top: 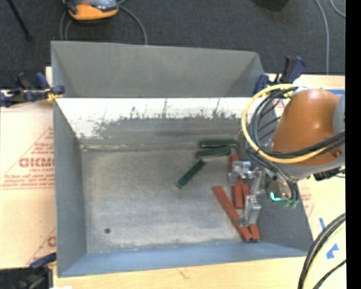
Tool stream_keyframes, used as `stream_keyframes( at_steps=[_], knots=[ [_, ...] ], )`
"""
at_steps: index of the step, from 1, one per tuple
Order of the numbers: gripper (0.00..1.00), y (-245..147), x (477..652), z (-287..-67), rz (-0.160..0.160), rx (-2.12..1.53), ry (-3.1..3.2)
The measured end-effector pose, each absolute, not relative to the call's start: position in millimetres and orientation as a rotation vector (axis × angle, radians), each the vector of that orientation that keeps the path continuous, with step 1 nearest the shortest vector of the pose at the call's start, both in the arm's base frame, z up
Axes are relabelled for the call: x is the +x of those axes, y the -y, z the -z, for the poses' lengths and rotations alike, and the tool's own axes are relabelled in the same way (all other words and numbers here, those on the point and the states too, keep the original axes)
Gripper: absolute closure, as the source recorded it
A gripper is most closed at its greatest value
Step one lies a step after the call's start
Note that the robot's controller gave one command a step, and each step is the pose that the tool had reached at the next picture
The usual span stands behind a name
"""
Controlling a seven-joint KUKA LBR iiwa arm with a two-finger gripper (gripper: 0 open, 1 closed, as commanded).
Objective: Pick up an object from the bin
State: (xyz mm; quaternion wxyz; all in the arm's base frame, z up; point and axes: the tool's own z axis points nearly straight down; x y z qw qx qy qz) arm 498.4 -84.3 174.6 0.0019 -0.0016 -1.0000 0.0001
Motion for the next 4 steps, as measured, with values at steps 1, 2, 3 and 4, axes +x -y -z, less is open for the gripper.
stream_keyframes(
  at_steps=[1, 2, 3, 4],
  knots=[
    [0.00, 84, 499.4, -177, -0.001, -0.003, 3.142],
    [0.00, 84, 499.9, -178, -0.002, -0.001, 3.144],
    [0.00, 109, 516.3, -123, -0.005, 0.078, 3.150],
    [0.00, 115, 533.1, -85, -0.003, 0.201, 3.139]
  ],
)
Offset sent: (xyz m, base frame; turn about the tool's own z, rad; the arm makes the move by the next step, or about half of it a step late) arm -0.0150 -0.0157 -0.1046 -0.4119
